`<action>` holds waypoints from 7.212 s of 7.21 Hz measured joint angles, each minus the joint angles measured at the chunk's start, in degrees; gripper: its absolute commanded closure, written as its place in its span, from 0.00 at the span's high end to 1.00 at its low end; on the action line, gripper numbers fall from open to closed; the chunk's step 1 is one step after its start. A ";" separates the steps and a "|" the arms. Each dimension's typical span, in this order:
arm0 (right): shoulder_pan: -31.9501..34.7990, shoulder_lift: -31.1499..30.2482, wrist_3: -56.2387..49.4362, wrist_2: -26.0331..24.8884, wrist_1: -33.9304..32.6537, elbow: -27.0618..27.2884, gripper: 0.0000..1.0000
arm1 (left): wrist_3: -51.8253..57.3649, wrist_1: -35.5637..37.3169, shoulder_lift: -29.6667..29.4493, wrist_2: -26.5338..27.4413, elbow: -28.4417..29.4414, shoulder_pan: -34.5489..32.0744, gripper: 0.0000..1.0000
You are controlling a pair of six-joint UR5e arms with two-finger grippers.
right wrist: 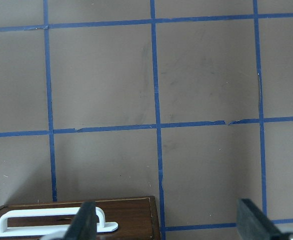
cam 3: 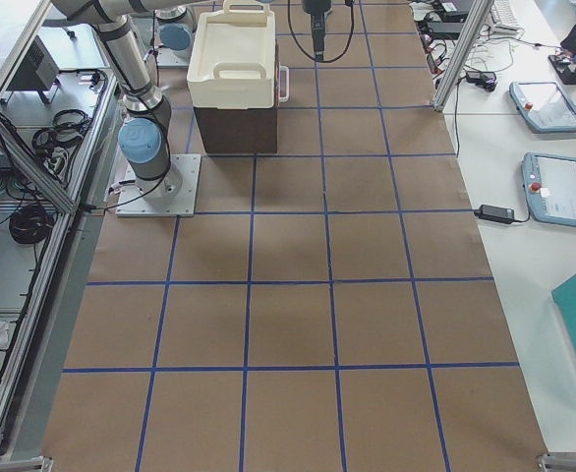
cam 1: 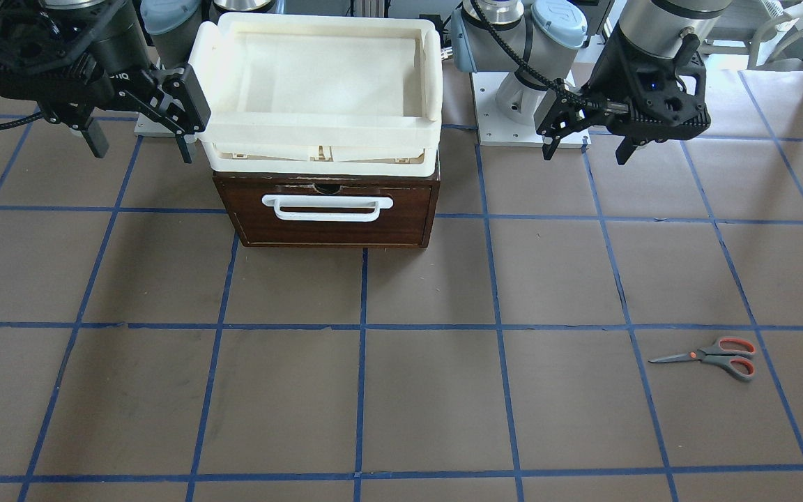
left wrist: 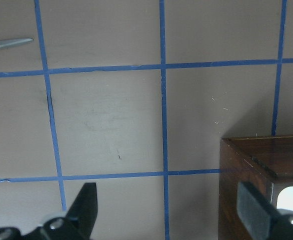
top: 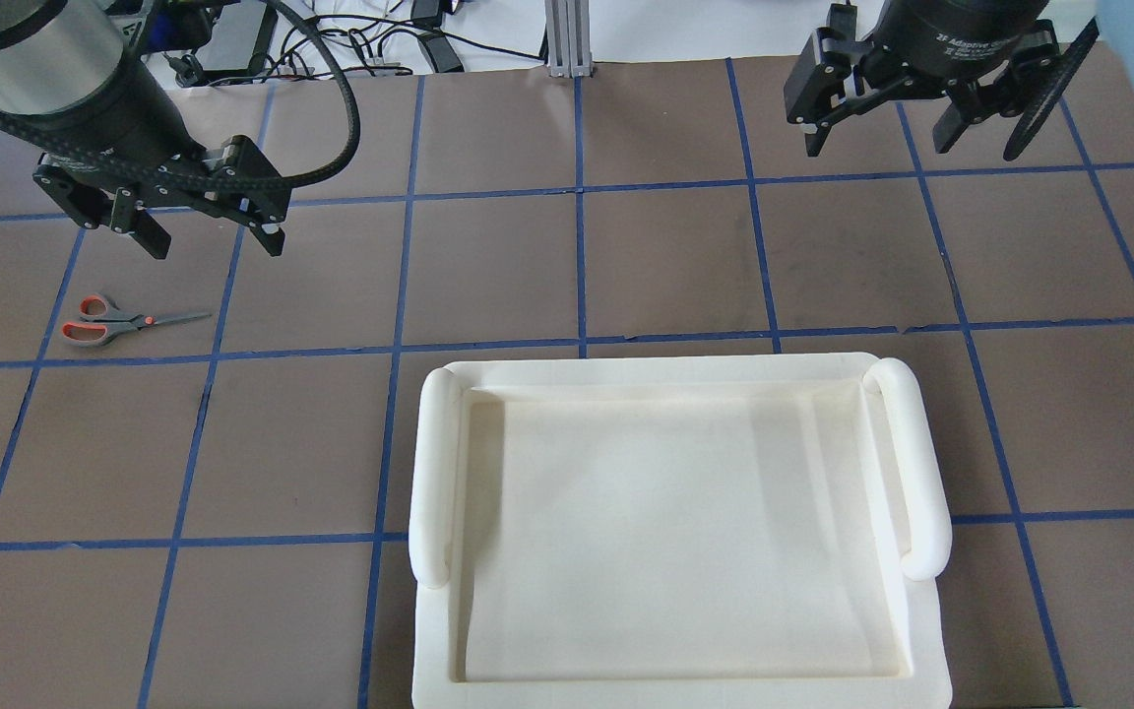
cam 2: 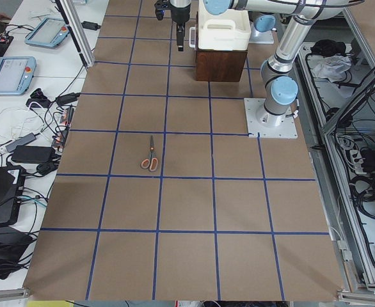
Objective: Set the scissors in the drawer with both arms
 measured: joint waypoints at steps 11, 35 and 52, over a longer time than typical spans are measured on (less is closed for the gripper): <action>10.04 8.64 -29.32 12.48 -2.15 4.97 1.00 | 62.90 6.77 -7.18 1.20 -1.93 22.69 1.00; 14.77 24.00 -79.76 1.84 -10.71 5.36 1.00 | 119.96 37.54 -36.69 1.40 -4.31 29.48 0.86; 10.45 31.40 -84.10 1.26 -16.70 -6.68 1.00 | 123.12 36.79 -31.58 0.87 -2.66 28.39 0.00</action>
